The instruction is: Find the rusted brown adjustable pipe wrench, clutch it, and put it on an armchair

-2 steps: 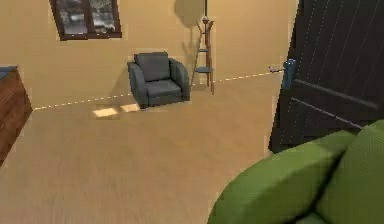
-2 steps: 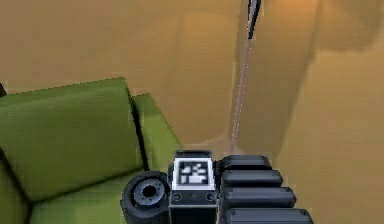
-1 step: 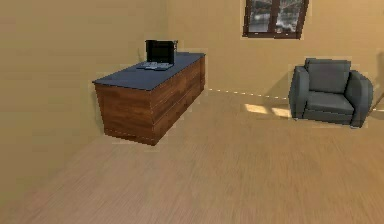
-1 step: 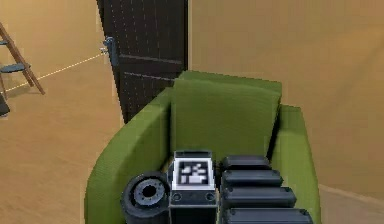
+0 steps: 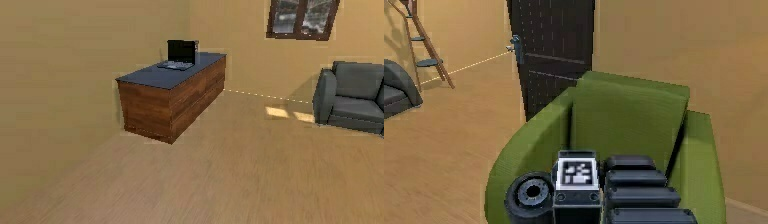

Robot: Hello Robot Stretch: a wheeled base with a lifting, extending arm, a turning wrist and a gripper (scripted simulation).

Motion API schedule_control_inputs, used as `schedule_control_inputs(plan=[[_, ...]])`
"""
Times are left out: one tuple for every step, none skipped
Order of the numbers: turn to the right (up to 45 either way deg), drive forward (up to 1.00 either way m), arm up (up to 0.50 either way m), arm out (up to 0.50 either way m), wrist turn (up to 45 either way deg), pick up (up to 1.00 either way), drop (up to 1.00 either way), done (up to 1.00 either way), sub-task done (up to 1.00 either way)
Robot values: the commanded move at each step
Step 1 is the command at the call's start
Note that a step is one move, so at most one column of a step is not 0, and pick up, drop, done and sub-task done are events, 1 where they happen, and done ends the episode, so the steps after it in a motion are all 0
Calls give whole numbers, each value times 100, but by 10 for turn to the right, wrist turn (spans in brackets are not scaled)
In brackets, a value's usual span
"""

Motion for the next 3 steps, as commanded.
schedule_control_inputs(plan=[[0, 0, 0, 38, 0, 0, 0, 0, 0], [0, 0, 0, 0, 450, 0, 0, 0, 0], [0, 0, 0, 0, 450, 0, 0, 0, 0]])
